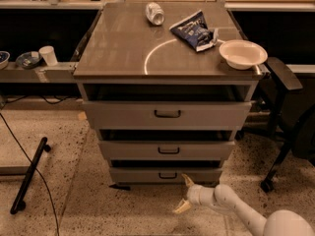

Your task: Close bottom drawer

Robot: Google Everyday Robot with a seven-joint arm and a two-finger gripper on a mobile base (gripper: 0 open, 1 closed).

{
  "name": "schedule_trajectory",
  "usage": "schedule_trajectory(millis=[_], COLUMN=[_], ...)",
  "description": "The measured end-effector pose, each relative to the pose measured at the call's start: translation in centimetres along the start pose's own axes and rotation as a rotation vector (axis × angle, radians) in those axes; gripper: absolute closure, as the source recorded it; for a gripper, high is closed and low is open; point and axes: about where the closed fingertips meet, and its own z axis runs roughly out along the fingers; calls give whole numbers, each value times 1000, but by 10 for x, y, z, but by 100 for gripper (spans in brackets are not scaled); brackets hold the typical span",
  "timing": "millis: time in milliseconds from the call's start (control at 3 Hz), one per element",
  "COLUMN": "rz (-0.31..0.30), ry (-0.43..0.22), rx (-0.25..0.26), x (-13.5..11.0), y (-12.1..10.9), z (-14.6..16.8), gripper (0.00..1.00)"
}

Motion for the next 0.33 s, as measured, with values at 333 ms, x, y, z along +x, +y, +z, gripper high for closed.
schedule_trajectory(millis=[333], rz=[32], ry=[39], rx=[21], x=[-4], y=[12], z=[-31], gripper=[0])
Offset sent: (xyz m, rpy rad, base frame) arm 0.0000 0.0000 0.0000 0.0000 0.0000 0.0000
